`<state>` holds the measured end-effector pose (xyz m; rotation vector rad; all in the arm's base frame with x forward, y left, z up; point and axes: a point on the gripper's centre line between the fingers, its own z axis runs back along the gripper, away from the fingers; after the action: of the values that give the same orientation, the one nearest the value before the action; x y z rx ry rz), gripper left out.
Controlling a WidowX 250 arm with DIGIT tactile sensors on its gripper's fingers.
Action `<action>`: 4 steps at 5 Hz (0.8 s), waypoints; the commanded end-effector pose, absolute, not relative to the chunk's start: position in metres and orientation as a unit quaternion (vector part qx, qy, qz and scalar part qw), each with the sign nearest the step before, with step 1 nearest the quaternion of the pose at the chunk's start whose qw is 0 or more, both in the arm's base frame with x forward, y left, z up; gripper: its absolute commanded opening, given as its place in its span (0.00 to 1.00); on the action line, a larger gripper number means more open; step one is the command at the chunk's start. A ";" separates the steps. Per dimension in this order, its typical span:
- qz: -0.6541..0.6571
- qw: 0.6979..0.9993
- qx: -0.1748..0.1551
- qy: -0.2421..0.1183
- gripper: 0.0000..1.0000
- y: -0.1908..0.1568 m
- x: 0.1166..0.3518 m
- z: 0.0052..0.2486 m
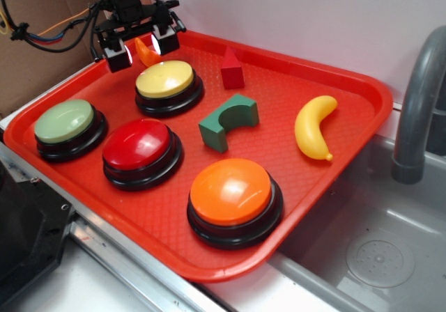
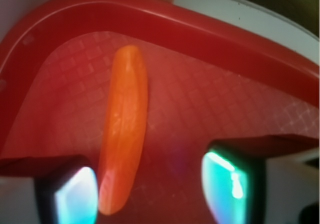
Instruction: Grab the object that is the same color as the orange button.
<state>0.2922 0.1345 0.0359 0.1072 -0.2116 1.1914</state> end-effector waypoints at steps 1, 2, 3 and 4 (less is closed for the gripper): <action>0.525 0.838 0.062 -0.136 0.00 0.154 0.283 0.053; 0.499 0.854 0.067 -0.130 0.00 0.153 0.281 0.051; 0.390 0.906 0.080 -0.142 0.00 0.137 0.266 0.102; 0.298 0.935 0.062 -0.183 0.00 0.117 0.238 0.150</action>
<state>0.2437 0.0997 0.1364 0.1232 -0.3292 0.6210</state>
